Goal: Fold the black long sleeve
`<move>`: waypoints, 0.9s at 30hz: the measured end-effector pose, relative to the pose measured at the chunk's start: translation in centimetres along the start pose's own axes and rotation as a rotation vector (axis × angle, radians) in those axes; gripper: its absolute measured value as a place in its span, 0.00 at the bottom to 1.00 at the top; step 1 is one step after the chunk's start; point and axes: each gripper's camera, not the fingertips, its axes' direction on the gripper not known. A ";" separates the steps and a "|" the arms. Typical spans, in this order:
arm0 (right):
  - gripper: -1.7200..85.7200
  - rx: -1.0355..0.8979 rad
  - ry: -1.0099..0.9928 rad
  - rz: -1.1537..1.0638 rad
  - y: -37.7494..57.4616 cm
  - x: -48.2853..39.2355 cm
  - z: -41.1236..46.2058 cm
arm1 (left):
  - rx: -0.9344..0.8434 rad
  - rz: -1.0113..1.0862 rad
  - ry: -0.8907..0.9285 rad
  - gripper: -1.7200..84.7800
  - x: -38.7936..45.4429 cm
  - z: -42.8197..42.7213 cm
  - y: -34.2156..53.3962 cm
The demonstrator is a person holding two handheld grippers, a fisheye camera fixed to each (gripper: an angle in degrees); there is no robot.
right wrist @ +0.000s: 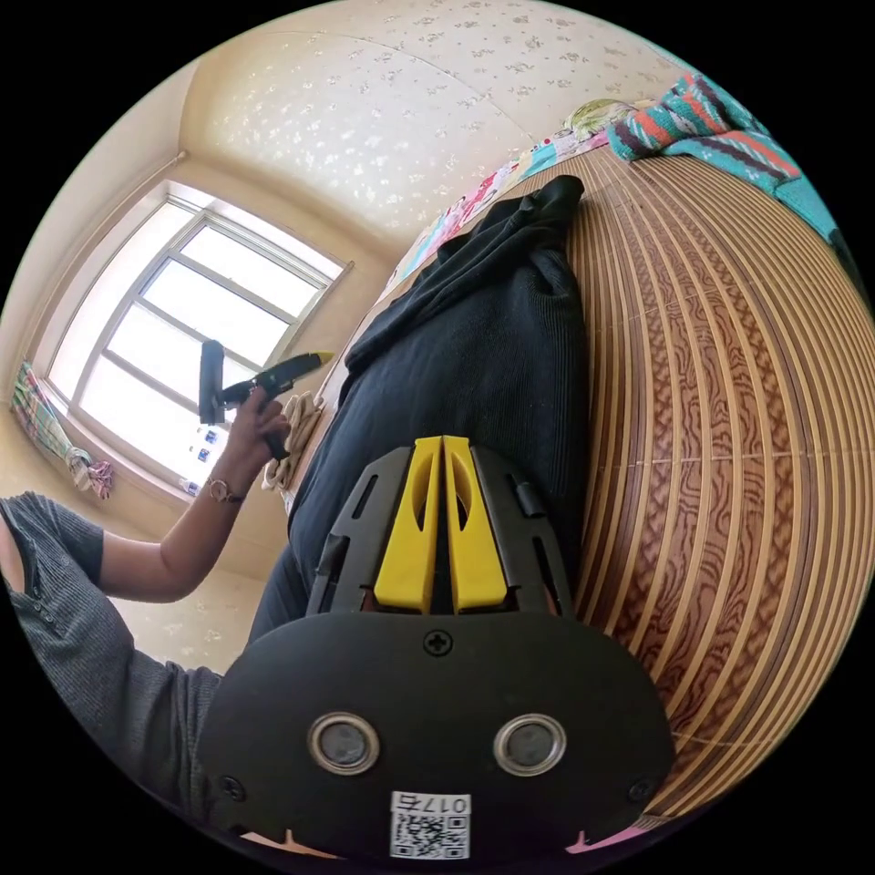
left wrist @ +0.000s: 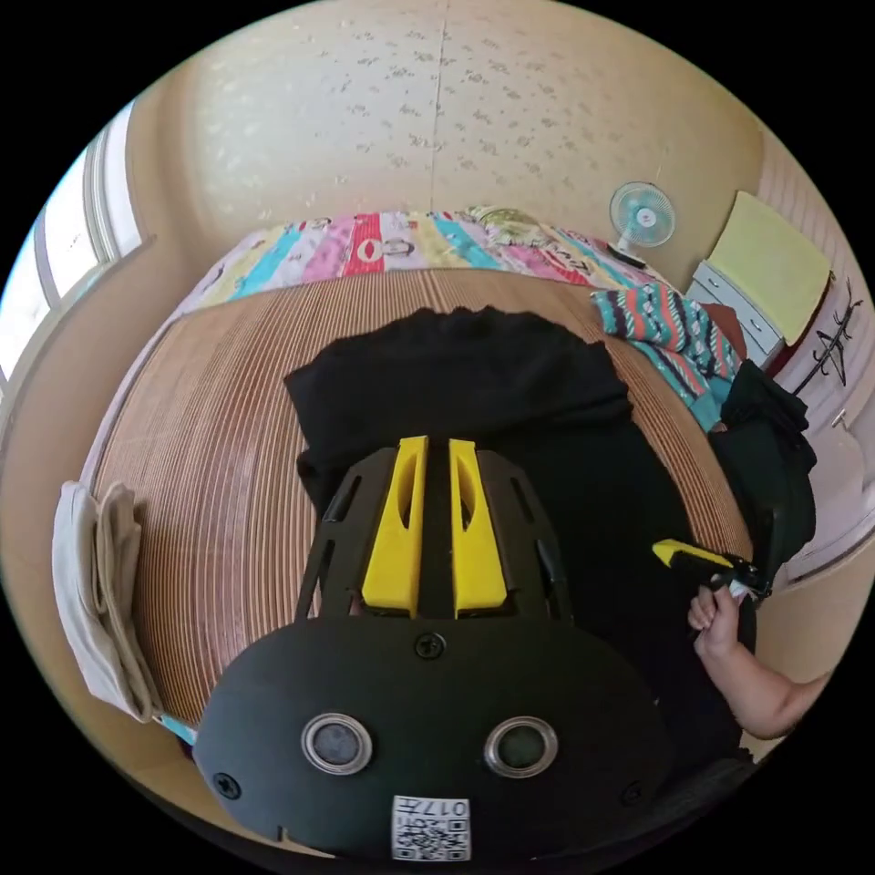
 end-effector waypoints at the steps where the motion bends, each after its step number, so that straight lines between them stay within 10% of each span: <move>1: 0.02 0.000 0.002 -0.001 0.0 -0.1 0.0 | -0.016 0.001 0.062 0.04 -0.9 0.2 1.0; 12: 0.02 -0.025 0.056 0.001 -1.7 -1.3 0.9 | -0.200 -0.004 0.173 0.05 -9.4 -3.9 18.5; 27: 0.03 -0.138 0.116 0.019 -3.2 -7.0 -4.4 | -0.447 0.112 0.271 0.13 -10.4 2.6 17.2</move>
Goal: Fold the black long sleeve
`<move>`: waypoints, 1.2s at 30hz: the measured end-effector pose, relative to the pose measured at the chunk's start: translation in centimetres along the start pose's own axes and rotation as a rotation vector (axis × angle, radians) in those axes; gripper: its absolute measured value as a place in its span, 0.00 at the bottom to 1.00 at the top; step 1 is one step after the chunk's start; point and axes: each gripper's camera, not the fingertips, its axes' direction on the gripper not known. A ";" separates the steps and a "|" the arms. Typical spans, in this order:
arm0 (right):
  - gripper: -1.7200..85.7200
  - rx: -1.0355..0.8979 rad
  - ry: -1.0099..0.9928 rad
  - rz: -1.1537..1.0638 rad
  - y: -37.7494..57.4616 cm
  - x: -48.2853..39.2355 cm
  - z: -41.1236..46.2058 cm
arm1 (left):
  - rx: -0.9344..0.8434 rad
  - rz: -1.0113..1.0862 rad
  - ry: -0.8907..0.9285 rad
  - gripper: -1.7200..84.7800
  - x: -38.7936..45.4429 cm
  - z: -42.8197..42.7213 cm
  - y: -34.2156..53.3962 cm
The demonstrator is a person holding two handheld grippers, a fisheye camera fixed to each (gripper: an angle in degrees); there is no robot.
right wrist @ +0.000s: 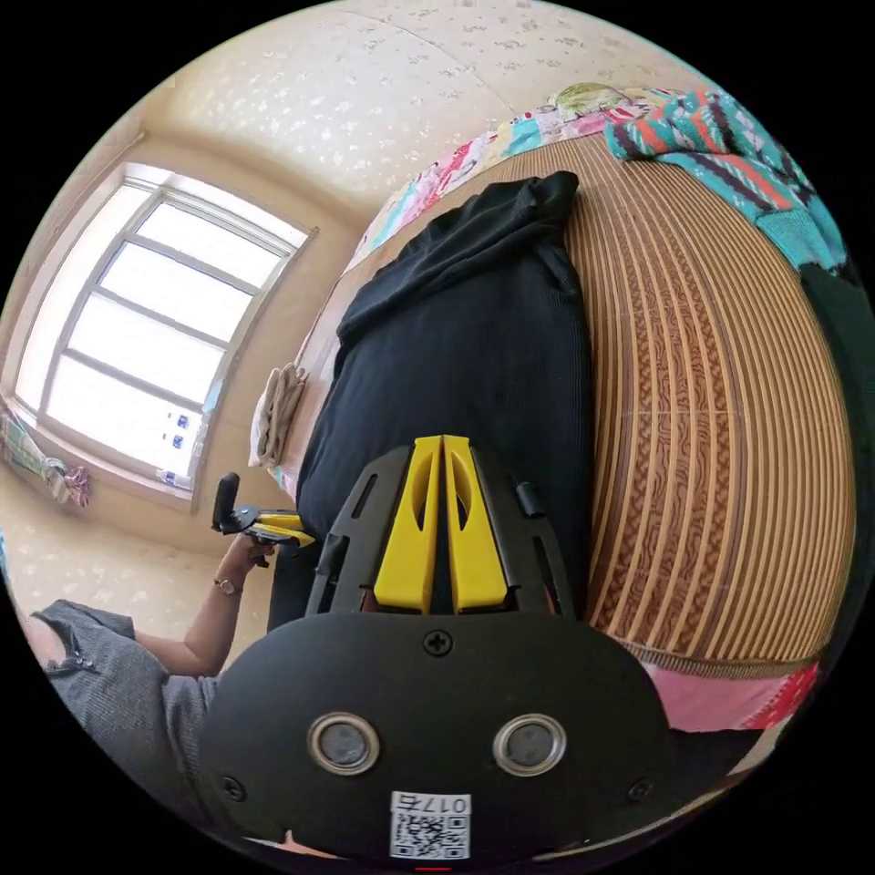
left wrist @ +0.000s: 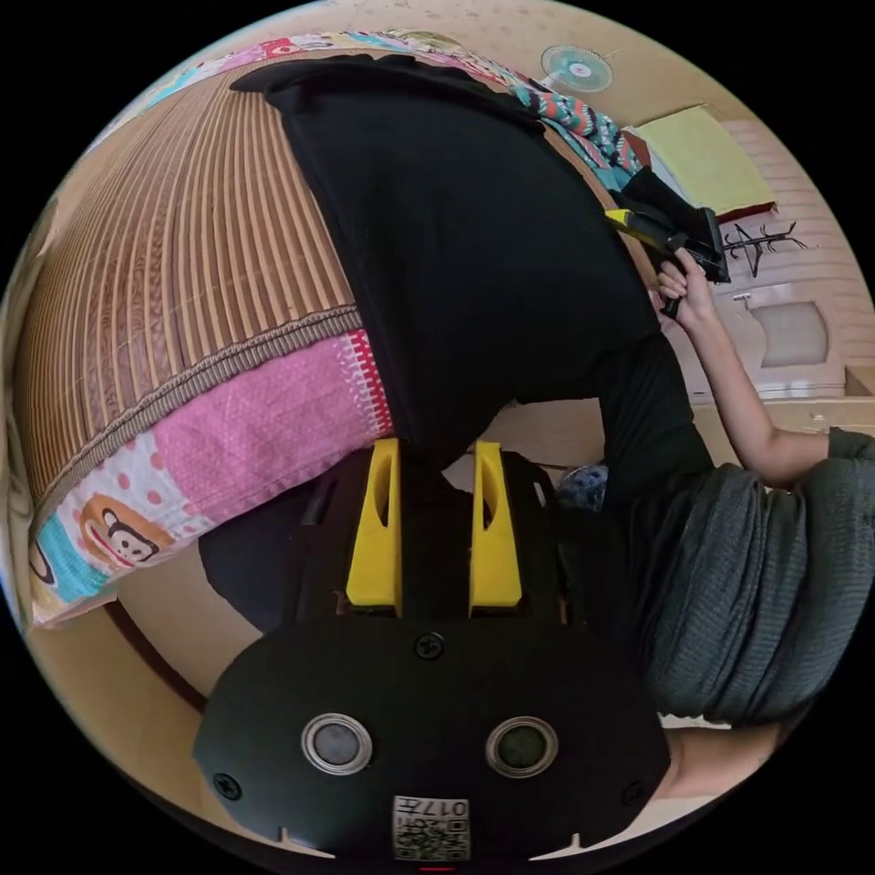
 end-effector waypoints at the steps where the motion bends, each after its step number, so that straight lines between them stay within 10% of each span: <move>1: 0.03 -0.008 0.012 -0.002 0.3 -0.1 -0.7 | -0.002 -0.015 0.007 0.12 -0.5 0.0 0.1; 12: 0.17 -0.307 -0.005 0.202 5.6 7.2 -6.6 | 0.507 0.037 0.500 0.08 -4.7 -9.9 9.8; 19: 0.17 -0.380 -0.017 0.285 6.2 11.1 -4.1 | 0.405 -0.006 0.415 0.08 -4.6 -10.5 10.3; 31: 0.08 -0.266 -0.276 0.338 6.5 14.5 -10.3 | 0.462 -0.102 0.575 0.08 -7.7 -11.4 16.6; 36: 0.06 0.042 -0.716 0.270 6.9 14.9 -18.9 | 0.681 -0.002 0.628 0.08 -6.8 -15.0 20.1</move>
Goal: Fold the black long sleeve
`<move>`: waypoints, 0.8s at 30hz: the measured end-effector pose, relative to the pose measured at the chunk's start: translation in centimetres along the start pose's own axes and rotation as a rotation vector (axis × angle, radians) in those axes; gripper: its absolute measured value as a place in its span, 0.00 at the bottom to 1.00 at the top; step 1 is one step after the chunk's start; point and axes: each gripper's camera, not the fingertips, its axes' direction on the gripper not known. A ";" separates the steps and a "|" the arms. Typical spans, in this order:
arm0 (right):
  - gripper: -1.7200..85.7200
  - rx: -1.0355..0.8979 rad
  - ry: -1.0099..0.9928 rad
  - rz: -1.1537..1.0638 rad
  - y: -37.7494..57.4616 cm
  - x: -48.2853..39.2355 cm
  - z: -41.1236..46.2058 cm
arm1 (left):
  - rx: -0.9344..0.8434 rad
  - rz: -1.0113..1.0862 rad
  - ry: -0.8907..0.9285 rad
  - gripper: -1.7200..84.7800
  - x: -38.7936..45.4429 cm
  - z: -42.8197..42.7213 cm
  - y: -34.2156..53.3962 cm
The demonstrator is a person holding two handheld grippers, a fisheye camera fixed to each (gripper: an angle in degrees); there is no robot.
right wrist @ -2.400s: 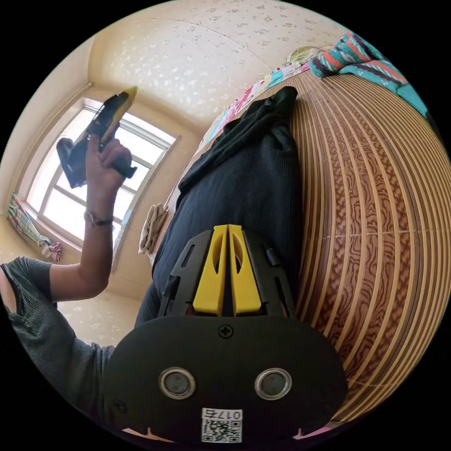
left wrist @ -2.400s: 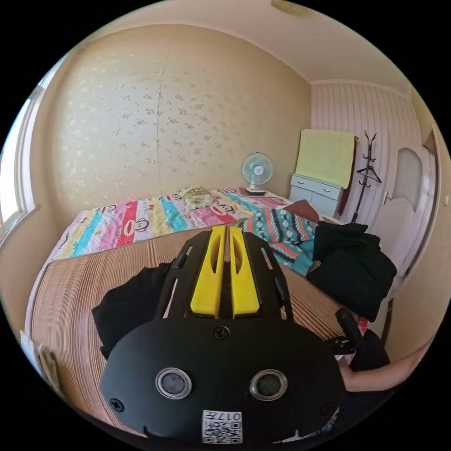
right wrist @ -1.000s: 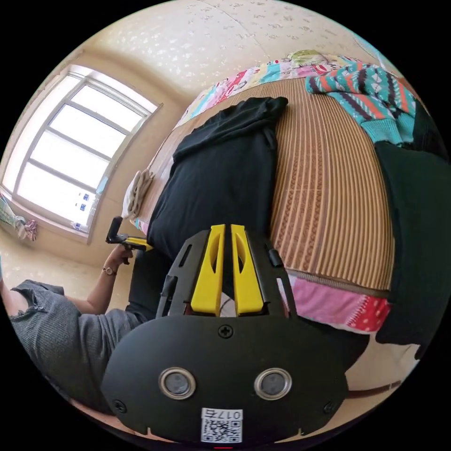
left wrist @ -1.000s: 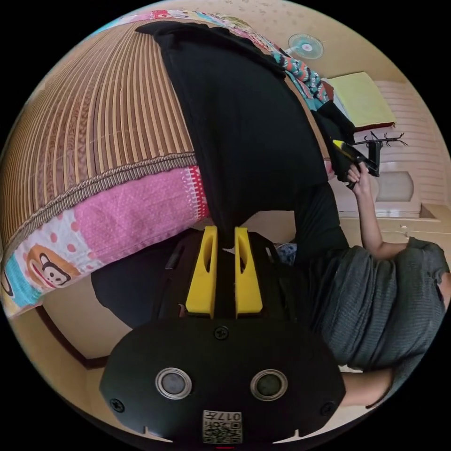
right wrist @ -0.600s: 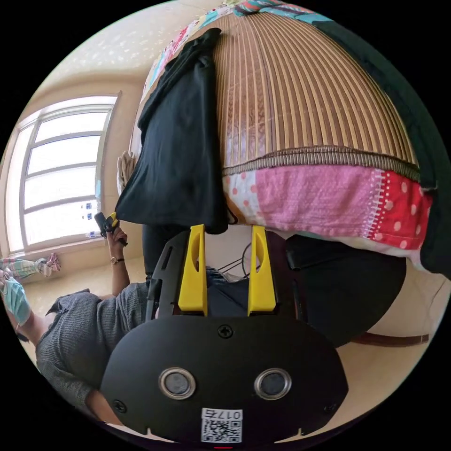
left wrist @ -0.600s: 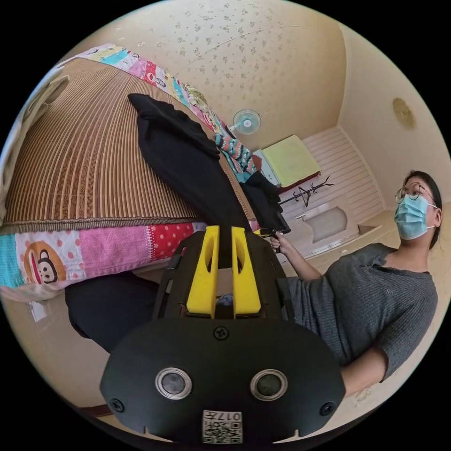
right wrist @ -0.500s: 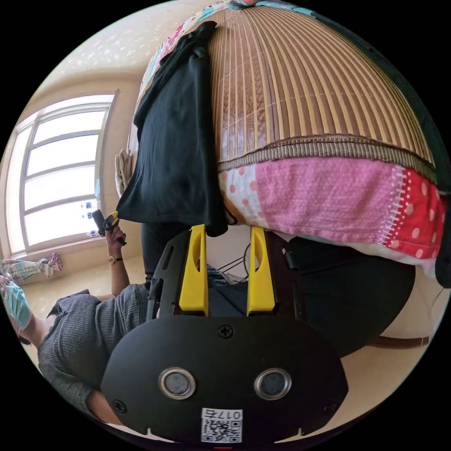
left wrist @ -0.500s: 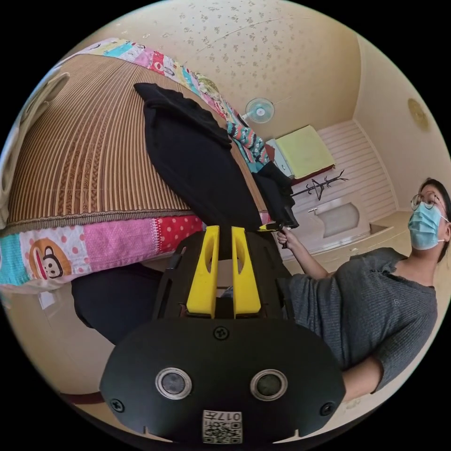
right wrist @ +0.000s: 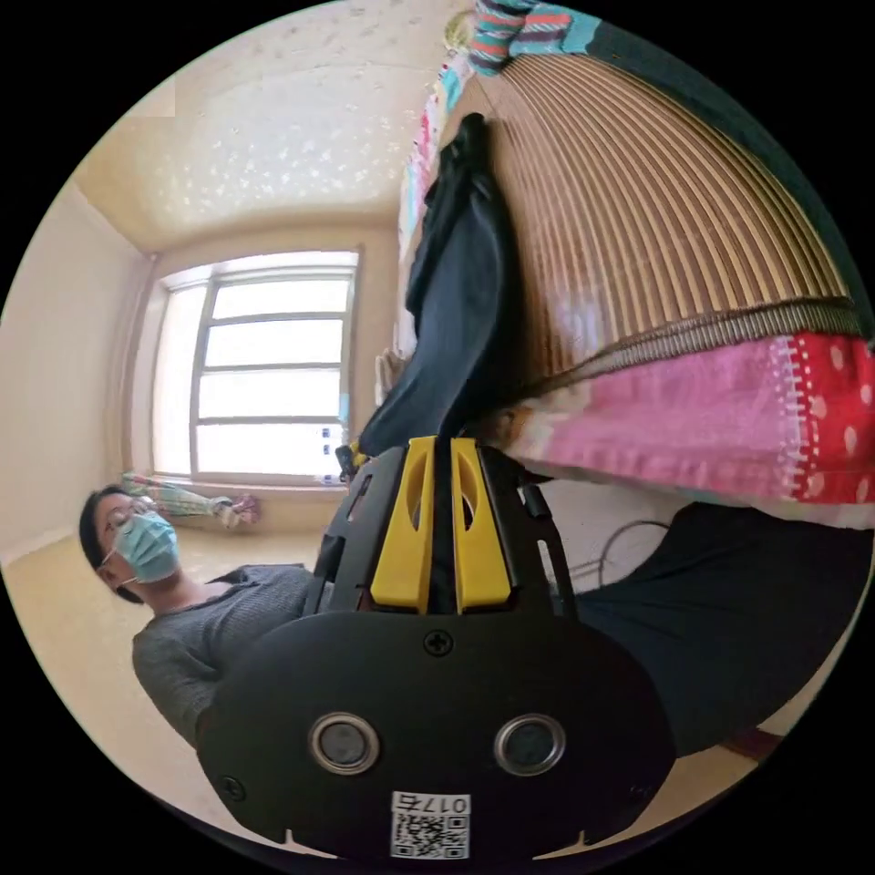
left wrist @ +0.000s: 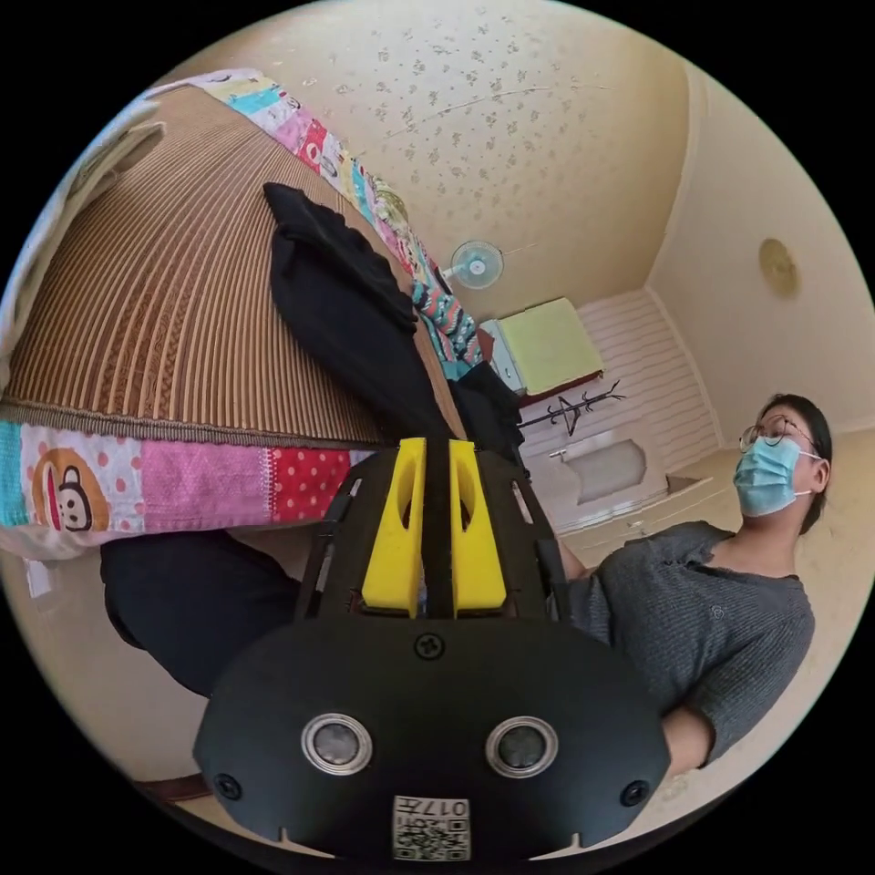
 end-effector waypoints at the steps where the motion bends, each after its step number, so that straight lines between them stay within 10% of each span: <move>1: 0.06 0.022 -0.040 -0.025 0.1 -0.7 -0.6 | 0.020 0.015 0.020 0.08 0.3 -0.4 0.1; 15: 0.05 0.154 -0.387 -0.659 3.8 -14.4 -5.6 | 0.284 0.475 0.450 0.08 8.1 -6.1 5.5; 24: 0.05 0.210 0.203 -0.447 -5.6 -11.1 -2.8 | 0.342 0.094 0.098 0.08 0.5 -2.5 1.3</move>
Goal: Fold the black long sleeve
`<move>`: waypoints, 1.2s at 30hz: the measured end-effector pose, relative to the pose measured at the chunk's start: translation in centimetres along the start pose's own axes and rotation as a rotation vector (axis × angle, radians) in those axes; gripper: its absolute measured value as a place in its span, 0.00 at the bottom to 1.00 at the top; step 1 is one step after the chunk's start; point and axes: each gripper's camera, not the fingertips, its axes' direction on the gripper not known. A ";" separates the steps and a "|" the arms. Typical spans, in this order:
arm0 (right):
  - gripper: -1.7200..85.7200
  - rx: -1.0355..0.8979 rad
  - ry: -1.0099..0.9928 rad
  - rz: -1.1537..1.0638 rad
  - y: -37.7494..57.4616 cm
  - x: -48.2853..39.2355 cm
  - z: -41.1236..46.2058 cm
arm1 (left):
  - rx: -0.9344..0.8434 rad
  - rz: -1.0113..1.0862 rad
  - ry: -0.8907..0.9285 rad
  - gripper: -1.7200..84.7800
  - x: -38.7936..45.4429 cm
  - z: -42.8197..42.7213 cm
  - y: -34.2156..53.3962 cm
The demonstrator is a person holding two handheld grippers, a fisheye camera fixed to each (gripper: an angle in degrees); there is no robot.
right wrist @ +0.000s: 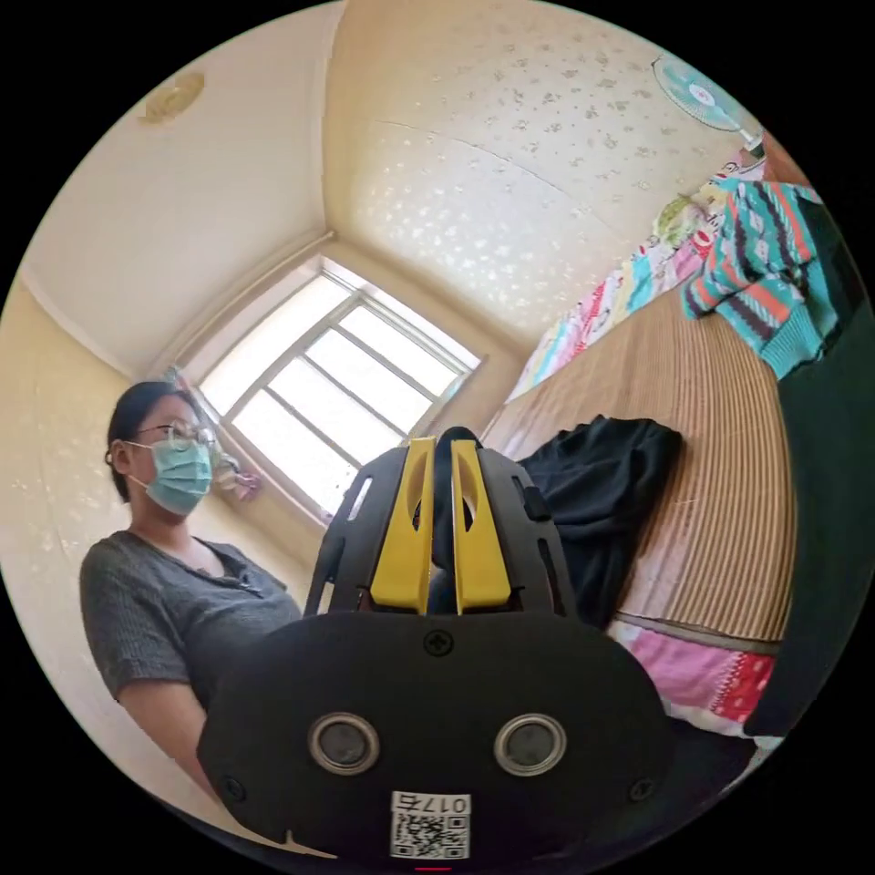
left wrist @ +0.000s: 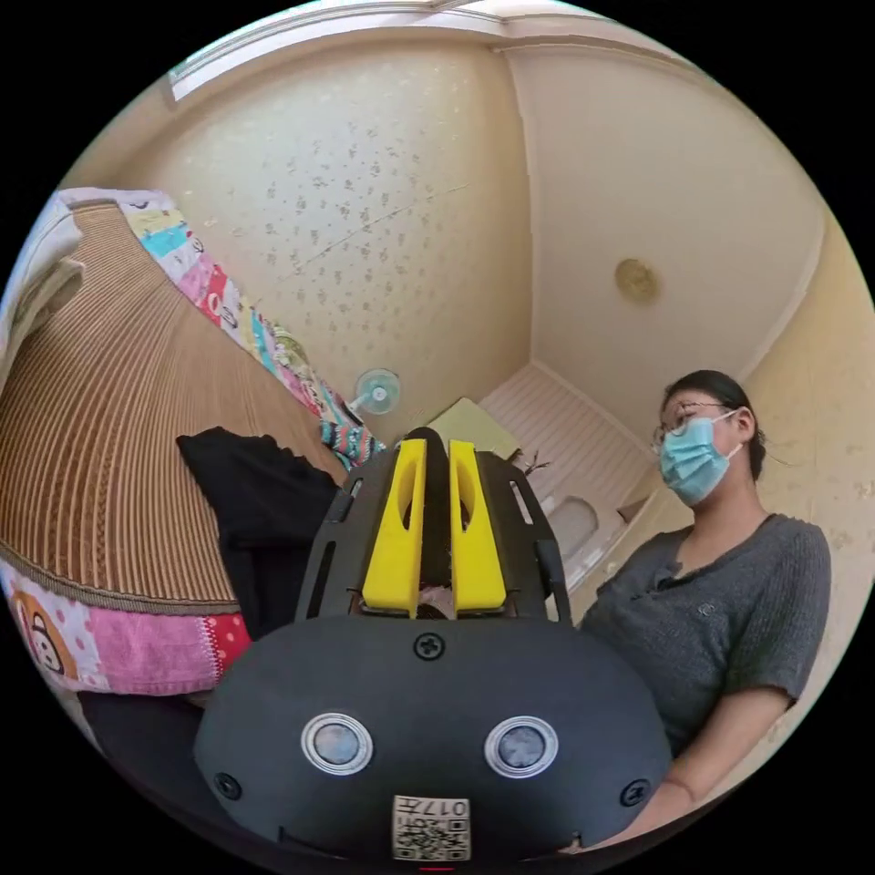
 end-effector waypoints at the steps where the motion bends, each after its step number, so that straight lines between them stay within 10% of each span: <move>1: 0.05 -0.005 0.023 0.030 -0.9 0.9 0.8 | 0.012 -0.027 -0.012 0.08 -0.9 0.6 -0.5; 7: 0.05 -0.152 0.434 0.240 -8.4 9.0 10.7 | 0.004 -0.207 -0.304 0.08 -9.1 8.6 -4.3; 24: 0.16 0.124 0.383 0.431 -9.4 20.6 18.0 | 0.152 -0.248 -0.390 0.12 -15.9 14.5 -4.9; 36: 0.10 -0.269 0.521 0.031 -8.0 11.9 29.0 | -0.027 -0.222 -0.430 0.18 -12.1 10.3 -0.7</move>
